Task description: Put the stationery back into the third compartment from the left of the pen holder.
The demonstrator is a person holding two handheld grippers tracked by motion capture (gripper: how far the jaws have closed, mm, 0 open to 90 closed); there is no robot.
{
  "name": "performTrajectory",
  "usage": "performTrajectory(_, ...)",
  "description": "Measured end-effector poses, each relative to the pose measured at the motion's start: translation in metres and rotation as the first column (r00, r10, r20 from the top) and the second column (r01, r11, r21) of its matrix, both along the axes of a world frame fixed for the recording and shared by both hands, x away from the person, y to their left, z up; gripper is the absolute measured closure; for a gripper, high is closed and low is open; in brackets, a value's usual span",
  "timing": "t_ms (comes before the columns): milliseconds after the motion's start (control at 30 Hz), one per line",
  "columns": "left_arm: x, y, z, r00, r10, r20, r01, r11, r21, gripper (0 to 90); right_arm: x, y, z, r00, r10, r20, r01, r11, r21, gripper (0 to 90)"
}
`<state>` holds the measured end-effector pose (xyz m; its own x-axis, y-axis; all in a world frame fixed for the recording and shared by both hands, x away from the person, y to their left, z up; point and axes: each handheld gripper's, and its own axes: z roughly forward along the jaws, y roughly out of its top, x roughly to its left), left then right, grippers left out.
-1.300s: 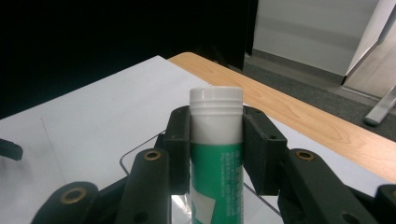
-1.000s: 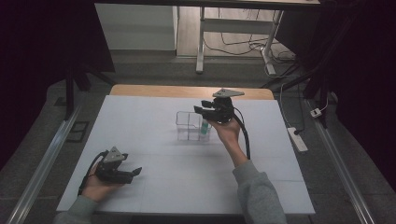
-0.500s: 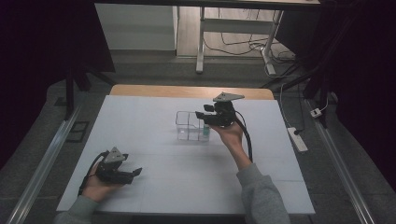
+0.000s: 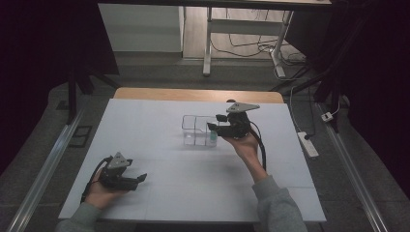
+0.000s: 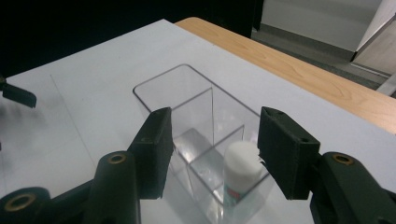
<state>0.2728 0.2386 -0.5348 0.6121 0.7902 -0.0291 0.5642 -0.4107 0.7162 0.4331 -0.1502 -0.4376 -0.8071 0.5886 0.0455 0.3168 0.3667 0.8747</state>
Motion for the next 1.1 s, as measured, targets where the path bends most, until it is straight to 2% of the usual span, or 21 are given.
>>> performTrajectory(367,0.0,0.0,0.0,1.0,0.0,0.002,0.0,1.0,0.0,17.9,-0.02,-0.021,-0.006,0.9999,-0.005,-0.015,0.004,0.9988,-0.05,40.1)
performTrajectory(633,-0.001,0.001,0.001,1.0,0.004,0.008,-0.004,1.0,-0.003,17.9,-0.035,-0.034,-0.017,0.9996,-0.007,-0.029,0.004,0.9945,-0.104,38.5)
performTrajectory(833,-0.002,0.001,0.002,0.9999,0.004,0.014,-0.004,1.0,-0.004,17.9,-0.052,-0.052,-0.025,0.9994,-0.029,-0.02,0.026,0.9929,-0.116,38.1)
performTrajectory(1100,-0.002,0.001,0.002,0.9999,-0.004,0.014,0.004,1.0,-0.002,17.9,-0.077,-0.085,-0.034,0.9966,-0.074,-0.036,0.07,0.9917,-0.108,37.2)
